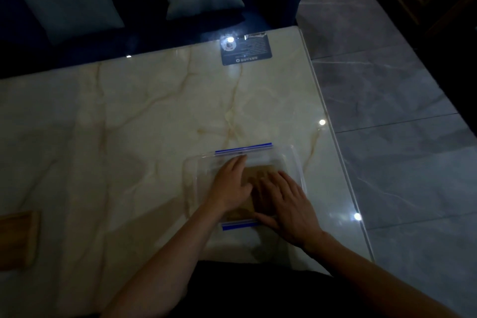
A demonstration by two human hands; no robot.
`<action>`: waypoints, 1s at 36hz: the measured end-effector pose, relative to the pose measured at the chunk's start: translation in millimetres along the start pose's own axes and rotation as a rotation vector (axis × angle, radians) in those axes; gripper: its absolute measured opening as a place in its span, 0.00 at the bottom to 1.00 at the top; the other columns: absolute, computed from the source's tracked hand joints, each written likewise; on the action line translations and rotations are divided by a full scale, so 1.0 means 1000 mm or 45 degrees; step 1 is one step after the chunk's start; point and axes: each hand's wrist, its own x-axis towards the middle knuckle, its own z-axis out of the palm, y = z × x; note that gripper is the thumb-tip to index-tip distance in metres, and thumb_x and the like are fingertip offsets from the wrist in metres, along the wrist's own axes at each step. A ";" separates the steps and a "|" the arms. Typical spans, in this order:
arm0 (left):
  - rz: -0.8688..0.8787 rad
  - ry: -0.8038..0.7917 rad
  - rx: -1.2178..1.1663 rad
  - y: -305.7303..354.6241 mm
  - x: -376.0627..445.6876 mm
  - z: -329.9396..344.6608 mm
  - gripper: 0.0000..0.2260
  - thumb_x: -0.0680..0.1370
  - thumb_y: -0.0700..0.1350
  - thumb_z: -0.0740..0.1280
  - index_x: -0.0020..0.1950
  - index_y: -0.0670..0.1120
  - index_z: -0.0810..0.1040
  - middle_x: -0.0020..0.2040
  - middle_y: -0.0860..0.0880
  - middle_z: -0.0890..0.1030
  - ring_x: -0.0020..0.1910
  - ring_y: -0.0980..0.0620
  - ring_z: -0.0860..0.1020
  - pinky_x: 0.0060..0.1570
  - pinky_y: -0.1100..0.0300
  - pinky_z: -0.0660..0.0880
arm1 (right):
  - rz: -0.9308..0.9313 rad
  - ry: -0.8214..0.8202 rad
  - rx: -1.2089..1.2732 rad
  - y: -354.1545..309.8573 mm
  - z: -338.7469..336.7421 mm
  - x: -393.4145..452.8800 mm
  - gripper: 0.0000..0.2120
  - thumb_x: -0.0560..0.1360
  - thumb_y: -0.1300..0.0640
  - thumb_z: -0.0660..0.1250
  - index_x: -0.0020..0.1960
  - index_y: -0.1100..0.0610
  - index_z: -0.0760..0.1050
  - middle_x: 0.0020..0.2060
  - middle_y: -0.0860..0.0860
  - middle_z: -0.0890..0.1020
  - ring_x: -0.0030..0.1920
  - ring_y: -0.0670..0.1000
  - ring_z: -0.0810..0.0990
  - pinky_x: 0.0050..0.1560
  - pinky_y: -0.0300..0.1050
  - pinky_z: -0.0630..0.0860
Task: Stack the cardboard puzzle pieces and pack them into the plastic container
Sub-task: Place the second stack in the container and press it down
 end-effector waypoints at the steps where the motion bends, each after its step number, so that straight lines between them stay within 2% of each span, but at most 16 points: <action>1: -0.054 0.060 -0.103 -0.004 -0.008 0.001 0.32 0.75 0.44 0.64 0.78 0.47 0.56 0.79 0.46 0.58 0.77 0.49 0.55 0.76 0.54 0.54 | 0.060 0.004 0.075 -0.004 -0.002 -0.001 0.40 0.75 0.29 0.50 0.77 0.55 0.61 0.75 0.56 0.65 0.76 0.58 0.60 0.74 0.55 0.62; 3: -0.192 0.144 -0.317 -0.010 -0.023 0.005 0.33 0.76 0.41 0.64 0.79 0.47 0.56 0.79 0.47 0.56 0.78 0.50 0.54 0.75 0.55 0.54 | 0.205 -0.010 0.271 -0.013 -0.003 -0.001 0.38 0.77 0.34 0.55 0.79 0.53 0.51 0.78 0.53 0.57 0.78 0.54 0.54 0.75 0.53 0.60; 5: -0.354 0.191 -0.548 -0.014 -0.033 0.008 0.33 0.76 0.40 0.64 0.79 0.48 0.54 0.79 0.48 0.56 0.78 0.50 0.54 0.76 0.53 0.54 | 0.384 -0.025 0.546 -0.021 -0.003 0.004 0.37 0.78 0.42 0.60 0.80 0.52 0.48 0.79 0.51 0.55 0.78 0.52 0.55 0.75 0.55 0.62; 7: -0.528 0.205 -0.782 -0.016 -0.039 0.008 0.32 0.77 0.42 0.62 0.79 0.50 0.53 0.79 0.49 0.56 0.77 0.51 0.56 0.74 0.54 0.56 | 0.557 -0.051 0.841 -0.025 -0.006 0.014 0.32 0.78 0.47 0.63 0.78 0.52 0.53 0.76 0.52 0.62 0.74 0.53 0.64 0.72 0.58 0.67; 9: -0.683 0.211 -0.943 -0.017 -0.043 0.006 0.31 0.78 0.44 0.61 0.79 0.51 0.54 0.76 0.52 0.62 0.74 0.51 0.62 0.69 0.56 0.62 | 0.678 -0.054 1.073 -0.026 -0.011 0.023 0.25 0.78 0.53 0.65 0.73 0.52 0.62 0.68 0.52 0.72 0.67 0.53 0.73 0.67 0.59 0.73; 12: -0.758 0.193 -1.129 -0.019 -0.043 0.003 0.22 0.76 0.41 0.61 0.70 0.52 0.69 0.56 0.59 0.77 0.53 0.56 0.75 0.49 0.63 0.72 | 0.797 -0.093 1.265 -0.022 -0.016 0.029 0.19 0.77 0.57 0.66 0.67 0.51 0.68 0.60 0.52 0.79 0.59 0.53 0.78 0.63 0.56 0.76; 14: -0.761 0.187 -1.143 -0.018 -0.043 0.000 0.14 0.75 0.39 0.60 0.59 0.49 0.75 0.41 0.56 0.77 0.39 0.59 0.75 0.30 0.70 0.71 | 0.846 -0.137 1.349 -0.022 -0.019 0.032 0.15 0.78 0.58 0.64 0.64 0.50 0.69 0.56 0.51 0.80 0.58 0.54 0.79 0.60 0.52 0.77; 15: -0.763 0.178 -1.147 -0.019 -0.043 -0.002 0.12 0.74 0.38 0.61 0.55 0.48 0.76 0.38 0.54 0.77 0.35 0.59 0.75 0.24 0.71 0.69 | 0.862 -0.159 1.373 -0.022 -0.019 0.033 0.14 0.79 0.58 0.63 0.63 0.49 0.69 0.55 0.51 0.80 0.58 0.54 0.79 0.59 0.52 0.77; 16: -0.760 0.155 -1.160 -0.018 -0.043 -0.003 0.09 0.73 0.38 0.61 0.49 0.48 0.76 0.37 0.52 0.78 0.34 0.59 0.76 0.23 0.70 0.69 | 0.875 -0.178 1.384 -0.022 -0.020 0.034 0.13 0.79 0.58 0.63 0.63 0.50 0.69 0.55 0.52 0.80 0.58 0.55 0.79 0.60 0.53 0.76; 18: -0.743 0.087 -1.168 -0.018 -0.044 -0.003 0.07 0.72 0.39 0.61 0.44 0.48 0.76 0.40 0.48 0.80 0.37 0.56 0.78 0.30 0.64 0.71 | 0.888 -0.207 1.386 -0.023 -0.020 0.036 0.14 0.79 0.57 0.63 0.64 0.51 0.70 0.55 0.53 0.80 0.57 0.55 0.79 0.63 0.57 0.76; 22: -0.747 0.042 -1.144 -0.017 -0.045 -0.006 0.05 0.72 0.40 0.62 0.41 0.49 0.76 0.40 0.49 0.80 0.38 0.53 0.77 0.32 0.61 0.71 | 0.899 -0.213 1.372 -0.023 -0.018 0.037 0.15 0.79 0.56 0.64 0.65 0.50 0.71 0.55 0.52 0.80 0.56 0.55 0.79 0.62 0.57 0.76; 27: -0.751 -0.007 -1.157 -0.017 -0.046 -0.003 0.09 0.72 0.40 0.62 0.50 0.47 0.77 0.47 0.46 0.81 0.44 0.51 0.78 0.35 0.61 0.71 | 0.893 -0.212 1.315 -0.022 -0.014 0.034 0.12 0.78 0.53 0.65 0.61 0.48 0.71 0.55 0.52 0.80 0.55 0.54 0.79 0.61 0.55 0.76; 30: -0.761 0.011 -1.156 -0.018 -0.047 0.000 0.19 0.73 0.39 0.62 0.64 0.42 0.73 0.56 0.42 0.80 0.48 0.49 0.79 0.34 0.64 0.74 | 0.880 -0.204 1.288 -0.023 -0.013 0.033 0.12 0.78 0.54 0.65 0.61 0.49 0.72 0.54 0.51 0.80 0.55 0.53 0.79 0.62 0.55 0.76; 32: -0.780 0.012 -1.150 -0.018 -0.047 0.001 0.26 0.73 0.39 0.63 0.72 0.41 0.67 0.63 0.40 0.77 0.57 0.45 0.77 0.43 0.59 0.75 | 0.876 -0.198 1.275 -0.023 -0.013 0.033 0.11 0.78 0.54 0.65 0.59 0.47 0.71 0.54 0.50 0.80 0.54 0.52 0.79 0.61 0.54 0.76; 34: -0.781 0.016 -1.138 -0.018 -0.047 0.001 0.25 0.73 0.39 0.63 0.71 0.42 0.69 0.63 0.42 0.78 0.58 0.46 0.77 0.45 0.57 0.74 | 0.877 -0.204 1.250 -0.022 -0.013 0.032 0.11 0.78 0.54 0.64 0.60 0.48 0.71 0.54 0.50 0.80 0.54 0.53 0.79 0.62 0.55 0.75; 36: -0.774 0.045 -1.153 -0.017 -0.048 0.001 0.21 0.74 0.39 0.62 0.67 0.44 0.73 0.57 0.45 0.80 0.52 0.50 0.78 0.37 0.65 0.73 | 0.842 -0.216 1.206 -0.022 -0.014 0.031 0.13 0.79 0.54 0.63 0.63 0.50 0.71 0.53 0.49 0.79 0.56 0.54 0.79 0.63 0.55 0.75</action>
